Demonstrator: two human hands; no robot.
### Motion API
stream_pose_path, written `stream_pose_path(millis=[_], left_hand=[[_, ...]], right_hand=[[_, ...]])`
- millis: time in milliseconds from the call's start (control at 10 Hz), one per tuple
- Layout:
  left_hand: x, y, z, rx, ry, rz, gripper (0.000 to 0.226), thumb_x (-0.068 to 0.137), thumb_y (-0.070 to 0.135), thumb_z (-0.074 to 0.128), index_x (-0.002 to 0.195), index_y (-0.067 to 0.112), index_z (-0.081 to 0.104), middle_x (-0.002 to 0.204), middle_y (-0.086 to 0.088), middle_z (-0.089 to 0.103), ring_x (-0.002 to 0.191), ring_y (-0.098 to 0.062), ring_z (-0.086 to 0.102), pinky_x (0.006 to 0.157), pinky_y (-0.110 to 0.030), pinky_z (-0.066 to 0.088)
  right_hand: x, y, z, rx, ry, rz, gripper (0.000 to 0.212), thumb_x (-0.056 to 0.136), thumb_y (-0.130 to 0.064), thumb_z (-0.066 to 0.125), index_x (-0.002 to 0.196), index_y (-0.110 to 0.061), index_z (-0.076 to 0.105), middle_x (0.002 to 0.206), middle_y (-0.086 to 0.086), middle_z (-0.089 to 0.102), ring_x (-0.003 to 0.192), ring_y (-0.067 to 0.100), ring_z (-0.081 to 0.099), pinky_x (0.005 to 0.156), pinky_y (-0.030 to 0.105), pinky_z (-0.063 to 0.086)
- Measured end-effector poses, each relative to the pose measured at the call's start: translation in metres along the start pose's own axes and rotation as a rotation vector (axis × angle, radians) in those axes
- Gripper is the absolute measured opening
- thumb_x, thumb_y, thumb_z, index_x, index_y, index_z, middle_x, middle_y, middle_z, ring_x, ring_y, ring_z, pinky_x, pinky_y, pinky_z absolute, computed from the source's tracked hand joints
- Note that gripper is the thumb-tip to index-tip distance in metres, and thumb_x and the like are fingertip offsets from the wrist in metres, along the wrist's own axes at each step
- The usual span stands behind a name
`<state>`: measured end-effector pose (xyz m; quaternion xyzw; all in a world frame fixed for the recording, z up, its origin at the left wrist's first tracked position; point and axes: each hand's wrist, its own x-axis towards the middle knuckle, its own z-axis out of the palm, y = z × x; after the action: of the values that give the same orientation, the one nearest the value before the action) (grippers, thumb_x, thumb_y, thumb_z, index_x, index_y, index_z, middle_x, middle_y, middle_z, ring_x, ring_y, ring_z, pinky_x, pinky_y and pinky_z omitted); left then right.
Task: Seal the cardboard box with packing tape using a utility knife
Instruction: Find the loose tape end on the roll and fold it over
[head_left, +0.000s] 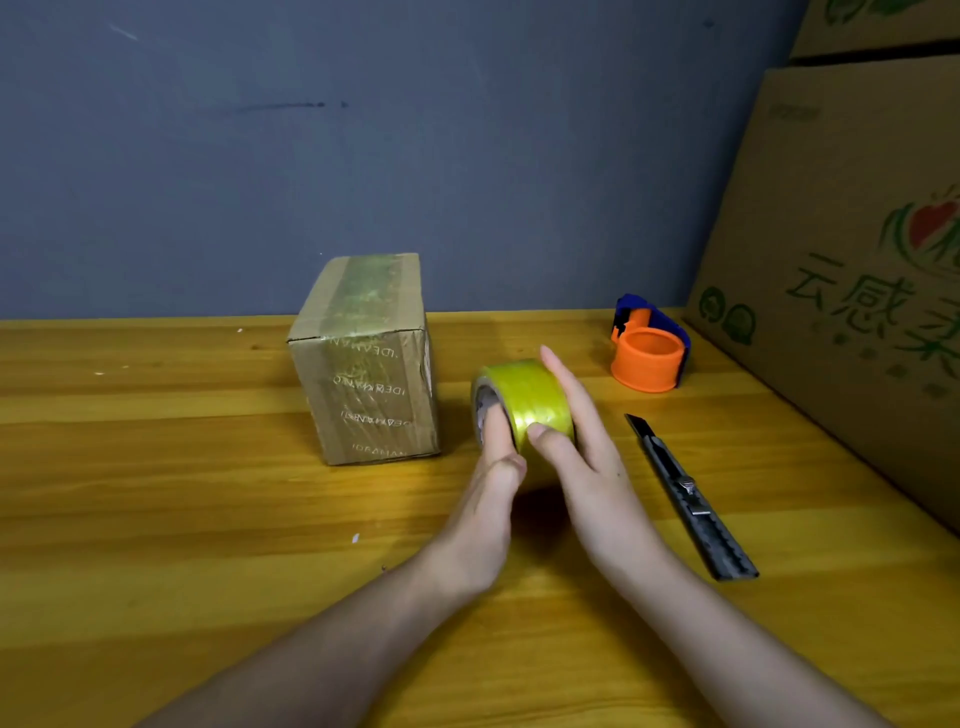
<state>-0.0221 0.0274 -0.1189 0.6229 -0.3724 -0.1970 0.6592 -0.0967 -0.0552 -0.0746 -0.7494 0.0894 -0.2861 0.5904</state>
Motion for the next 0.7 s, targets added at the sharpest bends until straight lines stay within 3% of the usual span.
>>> stream_pose_path(millis=[100,200,300,500,600,700], left_hand=[[0.0,-0.003,-0.001,0.032,0.007,-0.04,0.082,0.074,0.063,0.032,0.149,0.031,0.022,0.155,0.003,0.03,0.144,-0.013,0.025,0.119,-0.045,0.021],[0.001,-0.003,-0.002,-0.011,0.005,-0.046,0.079,0.075,0.063,0.034,0.148,0.036,0.022,0.154,0.006,0.031,0.143,-0.011,0.026,0.119,-0.044,0.022],[0.002,-0.002,-0.001,-0.024,0.02,-0.045,0.08,0.074,0.062,0.034,0.148,0.035,0.022,0.154,0.006,0.032,0.143,-0.01,0.027,0.119,-0.042,0.022],[0.006,-0.014,-0.005,-0.021,0.008,-0.093,0.081,0.074,0.066,0.033,0.147,0.032,0.027,0.157,0.004,0.027,0.145,-0.011,0.023,0.12,-0.039,0.019],[0.005,0.001,0.0,-0.045,-0.009,0.028,0.077,0.077,0.05,0.034,0.148,0.021,0.024,0.155,-0.001,0.03,0.143,-0.011,0.027,0.118,-0.031,0.021],[0.026,-0.004,-0.006,-0.142,0.081,-0.04,0.067,0.066,0.045,0.041,0.129,0.024,0.048,0.137,0.003,0.05,0.135,-0.015,0.042,0.111,-0.03,0.035]], right_hand=[[0.001,-0.001,-0.001,0.068,0.005,0.019,0.06,0.093,-0.007,0.048,0.136,-0.048,0.041,0.14,-0.021,0.046,0.118,-0.016,0.044,0.088,0.0,0.039],[0.0,-0.001,0.0,0.084,-0.03,0.011,0.066,0.086,-0.005,0.05,0.137,-0.047,0.041,0.139,-0.018,0.049,0.12,-0.009,0.048,0.099,0.015,0.041],[0.0,-0.002,-0.001,0.099,-0.037,0.033,0.068,0.088,-0.003,0.05,0.137,-0.048,0.04,0.139,-0.017,0.049,0.121,-0.007,0.049,0.101,0.02,0.041],[0.001,-0.001,-0.004,0.099,-0.083,0.058,0.071,0.089,0.003,0.046,0.138,-0.048,0.037,0.14,-0.017,0.048,0.121,-0.007,0.048,0.098,0.015,0.042],[0.002,-0.001,-0.005,0.089,-0.108,0.062,0.073,0.081,-0.004,0.048,0.138,-0.048,0.036,0.14,-0.018,0.046,0.122,-0.008,0.046,0.098,0.014,0.042],[0.002,0.0,-0.006,0.099,-0.116,0.071,0.077,0.072,-0.01,0.047,0.138,-0.047,0.037,0.142,-0.017,0.044,0.125,-0.008,0.044,0.098,0.01,0.04]])
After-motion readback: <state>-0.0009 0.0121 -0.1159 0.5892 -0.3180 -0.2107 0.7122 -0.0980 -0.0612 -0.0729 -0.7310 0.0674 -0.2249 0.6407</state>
